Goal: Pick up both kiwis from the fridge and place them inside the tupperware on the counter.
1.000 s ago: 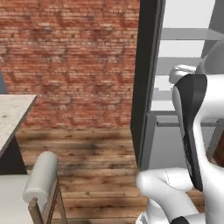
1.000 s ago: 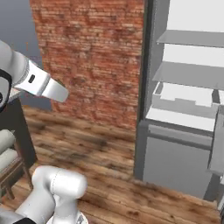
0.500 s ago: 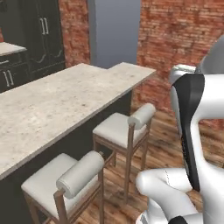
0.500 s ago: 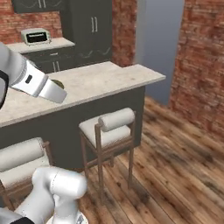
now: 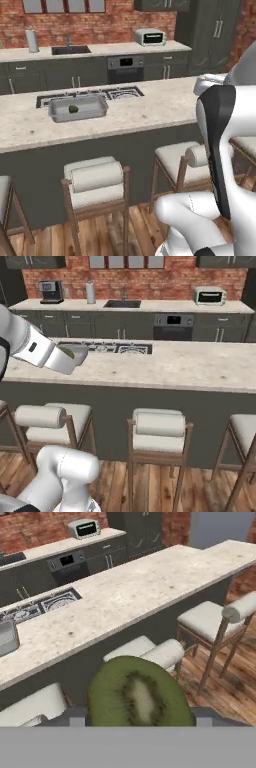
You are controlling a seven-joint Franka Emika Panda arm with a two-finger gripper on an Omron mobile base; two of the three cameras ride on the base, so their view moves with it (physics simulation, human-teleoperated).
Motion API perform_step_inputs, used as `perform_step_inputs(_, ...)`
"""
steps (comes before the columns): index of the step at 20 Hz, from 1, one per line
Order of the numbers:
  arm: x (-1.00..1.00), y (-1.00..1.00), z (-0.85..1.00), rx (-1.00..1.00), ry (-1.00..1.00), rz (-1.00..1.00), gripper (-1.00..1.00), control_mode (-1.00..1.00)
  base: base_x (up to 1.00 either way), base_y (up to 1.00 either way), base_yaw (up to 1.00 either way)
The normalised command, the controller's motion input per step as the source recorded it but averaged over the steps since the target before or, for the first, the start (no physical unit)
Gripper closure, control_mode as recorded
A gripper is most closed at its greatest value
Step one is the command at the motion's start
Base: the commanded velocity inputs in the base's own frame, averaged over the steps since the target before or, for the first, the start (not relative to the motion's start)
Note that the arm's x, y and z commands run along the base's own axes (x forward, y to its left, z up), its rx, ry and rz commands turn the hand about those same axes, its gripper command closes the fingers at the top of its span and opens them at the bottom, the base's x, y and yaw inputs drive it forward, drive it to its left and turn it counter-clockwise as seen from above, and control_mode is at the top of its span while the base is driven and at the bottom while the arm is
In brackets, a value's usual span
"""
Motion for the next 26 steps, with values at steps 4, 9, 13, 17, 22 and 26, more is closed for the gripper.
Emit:
perform_step_inputs(4,0.0,0.0,0.0,0.0,0.0,0.0,1.0,1.0,-0.19,0.87,0.81)
perform_step_inputs(9,0.0,0.0,0.0,0.0,0.0,0.0,1.0,1.0,0.0,0.96,0.55)
perform_step_inputs(13,0.0,0.0,0.0,0.0,0.0,0.0,1.0,1.0,0.52,0.73,0.03)
perform_step_inputs(17,0.0,0.0,0.0,0.0,0.0,0.0,1.0,1.0,0.56,0.45,-0.09)
perform_step_inputs(22,0.0,0.0,0.0,0.0,0.0,0.0,1.0,1.0,0.74,0.27,-0.29)
perform_step_inputs(26,0.0,0.0,0.0,0.0,0.0,0.0,1.0,1.0,0.94,0.06,-0.36)
